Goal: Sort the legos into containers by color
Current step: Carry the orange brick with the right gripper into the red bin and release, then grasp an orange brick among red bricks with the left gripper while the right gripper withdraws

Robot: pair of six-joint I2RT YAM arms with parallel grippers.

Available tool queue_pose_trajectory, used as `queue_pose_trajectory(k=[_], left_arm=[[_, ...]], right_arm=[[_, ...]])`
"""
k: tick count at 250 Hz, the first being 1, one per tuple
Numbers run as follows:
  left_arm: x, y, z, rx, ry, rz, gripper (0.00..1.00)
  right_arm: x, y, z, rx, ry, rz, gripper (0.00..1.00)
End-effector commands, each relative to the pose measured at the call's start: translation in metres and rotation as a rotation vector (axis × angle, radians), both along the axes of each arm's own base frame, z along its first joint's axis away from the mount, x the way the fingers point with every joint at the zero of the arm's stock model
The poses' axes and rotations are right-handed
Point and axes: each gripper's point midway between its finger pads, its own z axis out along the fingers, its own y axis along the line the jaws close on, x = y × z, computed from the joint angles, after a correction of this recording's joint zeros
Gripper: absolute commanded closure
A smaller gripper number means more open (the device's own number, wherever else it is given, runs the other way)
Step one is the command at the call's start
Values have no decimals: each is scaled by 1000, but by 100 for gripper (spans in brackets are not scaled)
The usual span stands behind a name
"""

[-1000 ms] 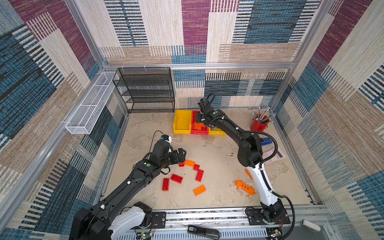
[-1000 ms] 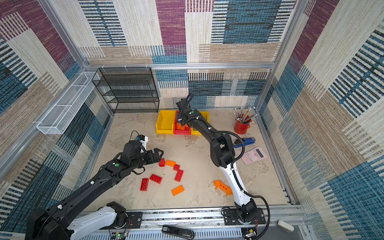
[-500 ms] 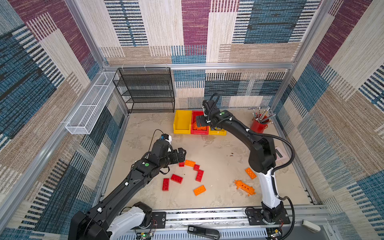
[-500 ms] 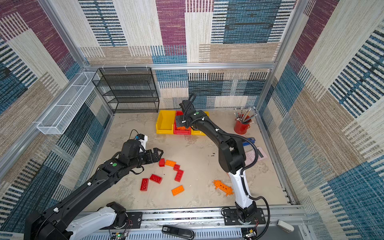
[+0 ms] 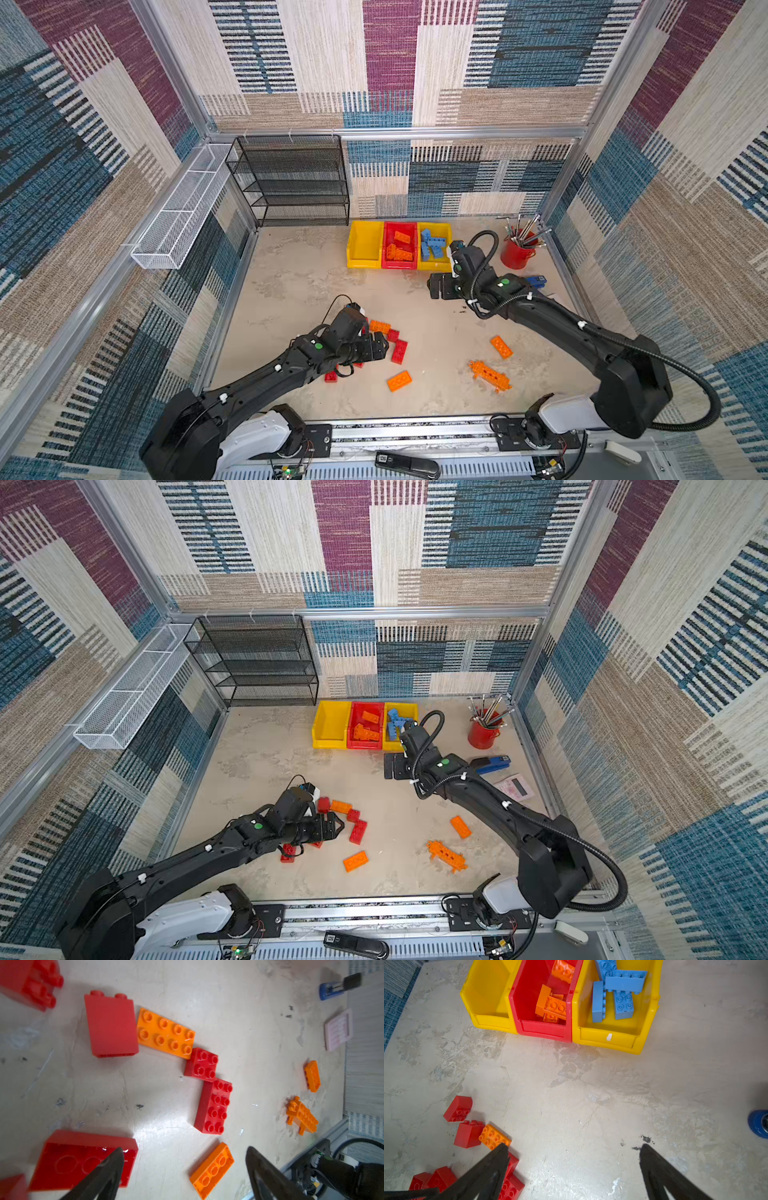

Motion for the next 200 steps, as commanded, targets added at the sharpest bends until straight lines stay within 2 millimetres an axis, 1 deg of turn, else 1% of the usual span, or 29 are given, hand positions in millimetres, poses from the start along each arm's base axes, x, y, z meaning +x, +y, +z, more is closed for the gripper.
queue_pose_trajectory(k=[1,17,44,60,98,126,158,185,200], left_arm=[[21,-19,7,-88,-8,70,8],[28,-26,3,-80,10,76,8],[38,-31,-7,-43,42,94,8],[44,-33,-10,-16,51,99,9],[59,-30,-18,55,62,135,9],[67,-22,-26,106,85,162,10],[77,-15,-30,164,102,167,12],[85,-16,-32,190,112,161,13],[89,-21,-34,187,119,154,14]], right_arm=[[1,-4,19,40,-73,-22,1],[-3,-7,25,45,-93,-26,1],[-8,-11,33,63,-121,-27,1],[-10,-13,37,72,-135,-29,1],[-13,-15,40,78,-149,-26,1],[-12,-16,41,72,-157,-33,1],[-11,-17,42,67,-163,-36,1],[-10,-19,41,63,-166,-36,1],[-10,-21,40,58,-167,-43,1]])
